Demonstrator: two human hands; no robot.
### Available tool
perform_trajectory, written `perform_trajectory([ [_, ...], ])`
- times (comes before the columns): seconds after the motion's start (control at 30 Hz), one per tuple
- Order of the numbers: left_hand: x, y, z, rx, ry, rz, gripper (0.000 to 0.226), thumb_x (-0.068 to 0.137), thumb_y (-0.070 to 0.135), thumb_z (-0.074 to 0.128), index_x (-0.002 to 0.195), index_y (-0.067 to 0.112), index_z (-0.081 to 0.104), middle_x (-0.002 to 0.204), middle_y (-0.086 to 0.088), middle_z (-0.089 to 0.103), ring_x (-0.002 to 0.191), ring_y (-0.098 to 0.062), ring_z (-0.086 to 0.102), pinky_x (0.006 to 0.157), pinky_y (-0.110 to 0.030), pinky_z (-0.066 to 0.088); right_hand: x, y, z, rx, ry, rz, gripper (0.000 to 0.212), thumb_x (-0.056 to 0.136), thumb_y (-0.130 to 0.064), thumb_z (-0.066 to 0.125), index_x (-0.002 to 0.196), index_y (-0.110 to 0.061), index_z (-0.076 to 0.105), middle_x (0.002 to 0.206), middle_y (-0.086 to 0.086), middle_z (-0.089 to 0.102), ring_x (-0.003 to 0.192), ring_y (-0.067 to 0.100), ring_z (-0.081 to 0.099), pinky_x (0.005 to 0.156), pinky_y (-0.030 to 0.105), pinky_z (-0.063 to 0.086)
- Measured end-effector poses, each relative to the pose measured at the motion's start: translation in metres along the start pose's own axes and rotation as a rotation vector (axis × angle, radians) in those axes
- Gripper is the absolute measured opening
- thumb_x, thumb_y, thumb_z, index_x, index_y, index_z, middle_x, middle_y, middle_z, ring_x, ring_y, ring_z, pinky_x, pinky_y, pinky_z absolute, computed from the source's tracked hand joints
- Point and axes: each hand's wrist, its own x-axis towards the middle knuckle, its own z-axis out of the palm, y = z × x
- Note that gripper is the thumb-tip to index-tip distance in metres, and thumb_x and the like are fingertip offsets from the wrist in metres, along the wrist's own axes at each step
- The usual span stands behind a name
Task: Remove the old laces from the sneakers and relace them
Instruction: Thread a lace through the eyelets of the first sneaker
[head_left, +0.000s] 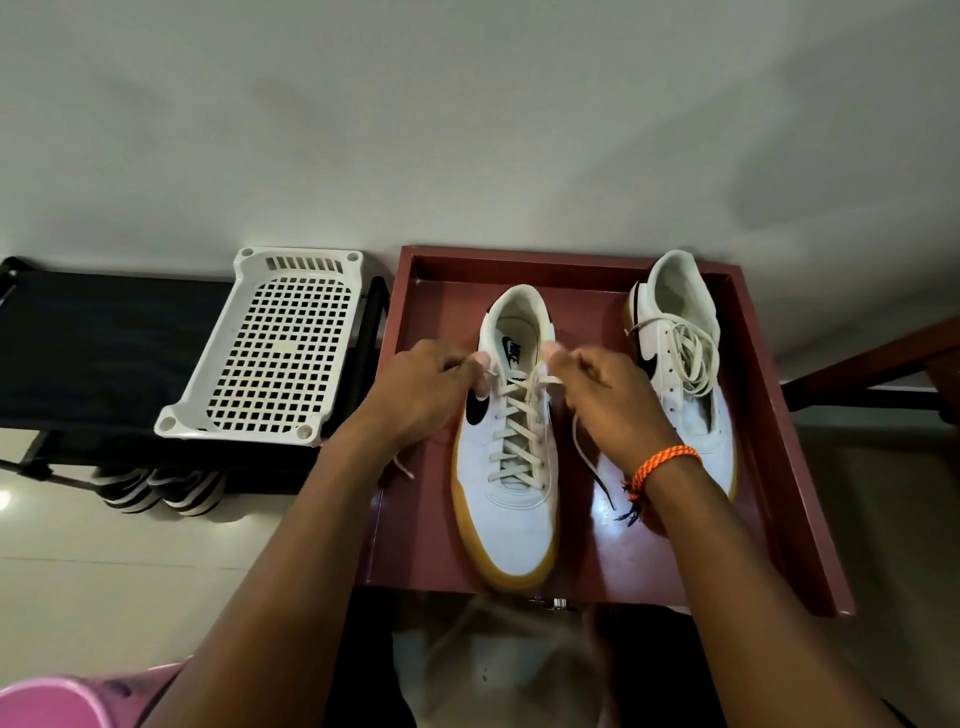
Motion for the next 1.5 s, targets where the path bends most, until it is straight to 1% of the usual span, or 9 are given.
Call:
perform_trajectory([
  [0.13, 0.001, 0.001, 0.004, 0.034, 0.048, 0.081, 0.039, 0.108, 0.029, 0.059, 0.071, 0.027, 0.073, 0.074, 0.016, 0.073, 0.066, -0.003, 0.062, 0.071, -0.030, 0.046, -0.001, 0.003, 0.000, 0.045, -0.066, 0.013, 0.037, 0.104, -0.036, 0.063, 0.071, -0.019, 0.071, 0.058, -0.009, 0.060, 0.051, 0.006, 0.045, 0.063, 0.030, 0.041],
  [0.23, 0.003, -0.004, 0.003, 0.063, 0.156, -0.027, 0.039, 0.103, 0.028, 0.064, 0.065, 0.024, 0.069, 0.054, 0.019, 0.059, 0.055, -0.008, 0.051, 0.064, -0.029, 0.040, 0.003, 0.010, -0.008, 0.098, -0.031, -0.007, 0.029, 0.099, -0.021, 0.068, 0.071, -0.014, 0.072, 0.072, 0.006, 0.070, 0.058, 0.014, 0.049, 0.066, 0.037, 0.046],
  [0.37, 0.002, -0.003, 0.005, 0.100, 0.176, -0.058, 0.039, 0.103, 0.031, 0.061, 0.065, 0.026, 0.067, 0.057, 0.010, 0.057, 0.055, -0.016, 0.049, 0.062, -0.031, 0.039, 0.005, 0.012, -0.006, 0.078, 0.038, -0.012, 0.031, 0.098, -0.020, 0.068, 0.068, -0.014, 0.070, 0.057, -0.015, 0.062, 0.052, 0.014, 0.049, 0.060, 0.038, 0.047],
  [0.47, -0.004, 0.001, 0.004, 0.050, 0.111, -0.046, 0.042, 0.108, 0.037, 0.055, 0.072, 0.022, 0.070, 0.063, 0.006, 0.060, 0.055, -0.016, 0.049, 0.061, -0.031, 0.040, 0.004, 0.008, 0.001, 0.001, 0.033, -0.020, 0.034, 0.099, -0.028, 0.065, 0.065, -0.021, 0.067, 0.060, 0.000, 0.065, 0.052, 0.018, 0.053, 0.060, 0.039, 0.047],
  [0.73, -0.056, 0.023, -0.002, -0.271, 0.174, 0.036, 0.037, 0.112, 0.024, 0.051, 0.079, 0.013, 0.064, 0.063, 0.004, 0.054, 0.052, -0.013, 0.041, 0.052, -0.027, 0.033, -0.029, -0.031, -0.029, 0.125, -0.095, -0.051, 0.034, 0.099, -0.014, 0.063, 0.067, -0.021, 0.073, 0.085, 0.011, 0.076, 0.091, 0.038, 0.070, 0.095, 0.055, 0.054],
  [0.9, -0.093, 0.068, -0.020, -0.359, 0.288, 0.141, 0.033, 0.110, 0.018, 0.057, 0.085, 0.009, 0.075, 0.078, -0.007, 0.072, 0.066, -0.022, 0.067, 0.065, -0.037, 0.056, -0.061, -0.072, -0.052, 0.274, -0.078, -0.121, 0.032, 0.097, -0.010, 0.066, 0.069, -0.020, 0.079, 0.102, -0.005, 0.077, 0.106, 0.005, 0.069, 0.104, 0.034, 0.050],
  [1.1, -0.134, 0.118, -0.035, -0.438, 0.297, 0.269, 0.024, 0.104, 0.011, 0.065, 0.086, 0.012, 0.082, 0.099, 0.016, 0.081, 0.097, 0.002, 0.074, 0.081, -0.013, 0.053, -0.104, -0.132, -0.091, 0.443, -0.066, -0.166, 0.021, 0.100, -0.012, 0.065, 0.091, -0.008, 0.083, 0.094, 0.003, 0.082, 0.096, 0.017, 0.076, 0.085, 0.025, 0.057],
  [1.3, -0.159, 0.147, -0.041, -0.463, 0.359, 0.323, 0.019, 0.101, 0.020, 0.071, 0.089, 0.017, 0.084, 0.091, 0.005, 0.083, 0.093, -0.012, 0.079, 0.090, -0.029, 0.060, -0.123, -0.162, -0.108, 0.454, 0.006, -0.193, 0.023, 0.099, -0.011, 0.065, 0.086, -0.009, 0.084, 0.085, 0.016, 0.078, 0.076, 0.041, 0.067, 0.070, 0.039, 0.059],
  [1.5, -0.183, 0.183, -0.053, -0.584, 0.416, 0.351, 0.019, 0.102, 0.018, 0.070, 0.090, 0.016, 0.085, 0.088, 0.001, 0.083, 0.091, -0.015, 0.080, 0.089, -0.034, 0.061, -0.138, -0.193, -0.125, 0.448, 0.053, -0.242, 0.027, 0.100, -0.010, 0.062, 0.082, -0.006, 0.082, 0.089, 0.013, 0.080, 0.077, 0.018, 0.071, 0.072, 0.027, 0.058],
])
